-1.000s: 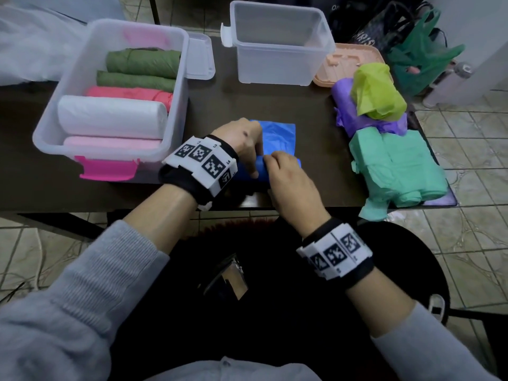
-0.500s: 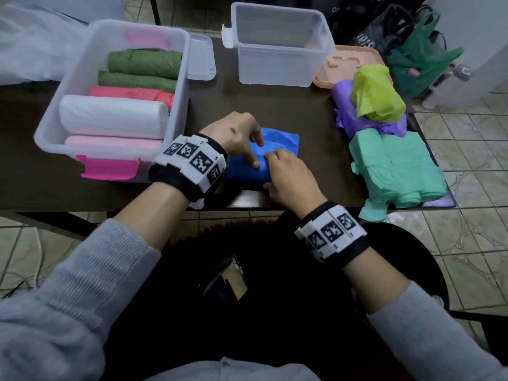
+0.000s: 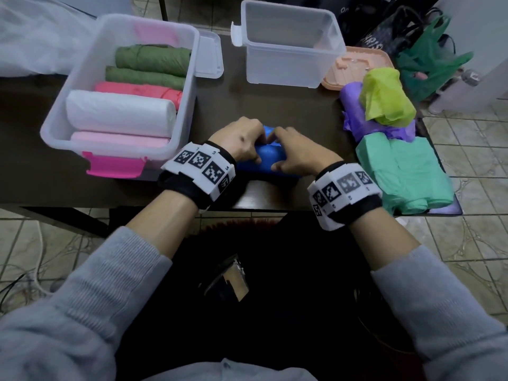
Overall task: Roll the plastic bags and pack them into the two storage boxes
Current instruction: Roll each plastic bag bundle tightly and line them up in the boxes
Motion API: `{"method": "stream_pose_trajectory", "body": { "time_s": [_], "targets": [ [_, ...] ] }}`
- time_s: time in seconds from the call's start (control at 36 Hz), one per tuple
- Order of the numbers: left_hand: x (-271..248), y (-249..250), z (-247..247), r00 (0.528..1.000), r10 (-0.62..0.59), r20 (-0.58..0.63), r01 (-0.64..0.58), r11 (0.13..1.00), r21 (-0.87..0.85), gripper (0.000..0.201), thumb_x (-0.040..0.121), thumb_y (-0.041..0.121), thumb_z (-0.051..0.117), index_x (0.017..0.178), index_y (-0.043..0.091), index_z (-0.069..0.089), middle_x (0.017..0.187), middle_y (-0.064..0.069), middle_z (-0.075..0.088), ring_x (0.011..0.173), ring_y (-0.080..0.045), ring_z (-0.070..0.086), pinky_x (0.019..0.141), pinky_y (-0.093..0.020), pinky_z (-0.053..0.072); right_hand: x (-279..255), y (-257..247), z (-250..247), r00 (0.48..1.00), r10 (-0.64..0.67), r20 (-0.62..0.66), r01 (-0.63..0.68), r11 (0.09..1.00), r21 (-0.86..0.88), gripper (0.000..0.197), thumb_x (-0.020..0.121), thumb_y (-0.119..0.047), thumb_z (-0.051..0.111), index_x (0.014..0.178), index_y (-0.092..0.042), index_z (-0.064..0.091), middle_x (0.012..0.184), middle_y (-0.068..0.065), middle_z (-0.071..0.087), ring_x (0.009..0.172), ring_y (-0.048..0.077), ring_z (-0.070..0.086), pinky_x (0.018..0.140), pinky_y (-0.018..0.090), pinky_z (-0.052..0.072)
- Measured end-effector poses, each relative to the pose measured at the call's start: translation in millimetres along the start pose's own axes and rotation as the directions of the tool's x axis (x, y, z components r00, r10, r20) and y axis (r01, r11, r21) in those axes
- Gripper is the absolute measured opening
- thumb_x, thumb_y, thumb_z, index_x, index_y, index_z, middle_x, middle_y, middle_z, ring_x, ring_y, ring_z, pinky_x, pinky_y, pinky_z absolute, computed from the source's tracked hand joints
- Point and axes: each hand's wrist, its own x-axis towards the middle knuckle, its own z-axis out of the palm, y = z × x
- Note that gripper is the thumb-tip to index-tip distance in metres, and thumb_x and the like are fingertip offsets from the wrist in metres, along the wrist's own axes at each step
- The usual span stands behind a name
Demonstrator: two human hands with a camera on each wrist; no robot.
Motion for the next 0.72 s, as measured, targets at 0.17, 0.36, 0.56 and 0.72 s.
{"method": "stream_pose_trajectory", "body": {
  "time_s": [0.17, 0.36, 0.56, 0.72],
  "targets": [
    [8, -5, 0, 0.999, -0.02, 0.04, 0.022, 0.999, -0.043, 0.046, 0.078, 0.019, 0.073, 0.122, 0.017, 0.061, 0.124, -0.007, 0.06, 0.114, -0.024, 0.056, 0.099, -0.037, 0.045, -12, -6, 25, 0.972, -0.022, -0.232, -0.02, 0.984, -0.179, 0.045, 0.087, -0.015, 0.06, 0.129, -0.006, 0.045, 0.128, 0.015, 0.044, 0.12, 0.031, 0.041, 0.096, 0.039, 0.038],
    [8, -6, 3, 0.998, 0.007, -0.065, -0.013, 0.996, -0.091, 0.046, 0.08, 0.018, 0.071, 0.124, 0.017, 0.058, 0.127, -0.006, 0.057, 0.118, -0.022, 0.053, 0.1, -0.034, 0.043, -15, -4, 39, 0.959, -0.059, -0.277, -0.011, 0.969, -0.245, 0.062, 0.082, -0.027, 0.068, 0.133, -0.008, 0.039, 0.132, 0.01, 0.044, 0.122, 0.027, 0.042, 0.098, 0.032, 0.032],
    [-3, -3, 8, 0.993, 0.045, -0.11, -0.05, 0.998, -0.042, 0.057, 0.062, 0.014, 0.084, 0.115, 0.019, 0.064, 0.117, -0.005, 0.062, 0.109, -0.024, 0.057, 0.092, -0.034, 0.047, 0, -3, 18, 0.989, 0.012, -0.151, -0.042, 0.98, -0.194, 0.054, 0.082, -0.025, 0.066, 0.13, -0.008, 0.047, 0.125, 0.014, 0.049, 0.117, 0.031, 0.046, 0.096, 0.039, 0.038],
    [-9, 0, 9, 0.996, 0.024, -0.08, -0.025, 1.0, -0.017, 0.06, 0.058, 0.011, 0.085, 0.113, 0.025, 0.066, 0.113, -0.004, 0.065, 0.104, -0.024, 0.06, 0.09, -0.037, 0.05, -1, -2, 11, 1.0, 0.019, -0.022, -0.022, 0.991, -0.135, 0.05, 0.077, -0.029, 0.07, 0.121, -0.01, 0.054, 0.114, 0.012, 0.051, 0.106, 0.029, 0.052, 0.085, 0.034, 0.041]
  ]
}}
